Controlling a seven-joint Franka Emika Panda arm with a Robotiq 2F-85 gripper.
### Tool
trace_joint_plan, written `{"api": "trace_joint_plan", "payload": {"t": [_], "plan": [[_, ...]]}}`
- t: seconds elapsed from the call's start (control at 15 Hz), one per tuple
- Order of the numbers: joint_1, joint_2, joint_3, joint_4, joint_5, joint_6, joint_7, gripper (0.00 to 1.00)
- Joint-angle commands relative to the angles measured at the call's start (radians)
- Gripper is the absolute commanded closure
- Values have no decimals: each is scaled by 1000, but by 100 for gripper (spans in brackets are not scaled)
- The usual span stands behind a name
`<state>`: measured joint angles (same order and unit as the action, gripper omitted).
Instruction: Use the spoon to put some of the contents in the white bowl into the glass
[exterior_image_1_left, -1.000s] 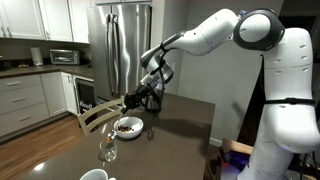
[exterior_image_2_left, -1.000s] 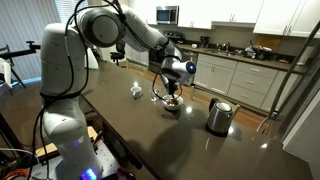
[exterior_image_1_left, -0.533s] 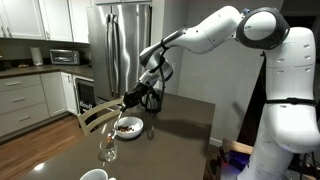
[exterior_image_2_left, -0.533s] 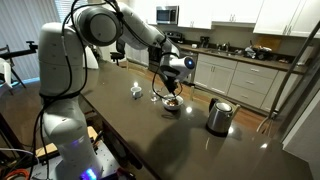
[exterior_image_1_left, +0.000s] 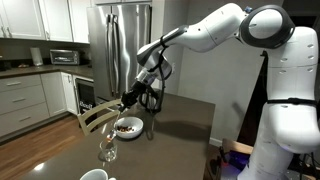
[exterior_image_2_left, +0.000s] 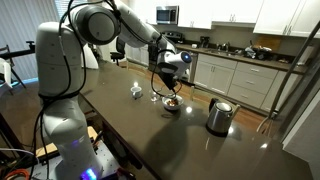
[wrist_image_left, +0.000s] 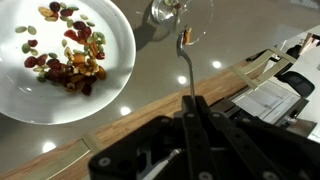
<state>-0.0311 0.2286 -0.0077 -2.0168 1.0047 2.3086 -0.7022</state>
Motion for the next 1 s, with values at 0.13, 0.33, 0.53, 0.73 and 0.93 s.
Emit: {"api": "trace_joint_plan", "payload": {"t": [0.13,0.33,0.53,0.73,0.93], "plan": [[13,-46,17,-31,-67,55,46,95],[17,-66,24,-41,-86,70,47,95],[18,-86,31,-50,-111,84,50,95],[20,-108,36,-60,-123,92,51,95],[22,-128,41,-74,-140,96,55,95]]}}
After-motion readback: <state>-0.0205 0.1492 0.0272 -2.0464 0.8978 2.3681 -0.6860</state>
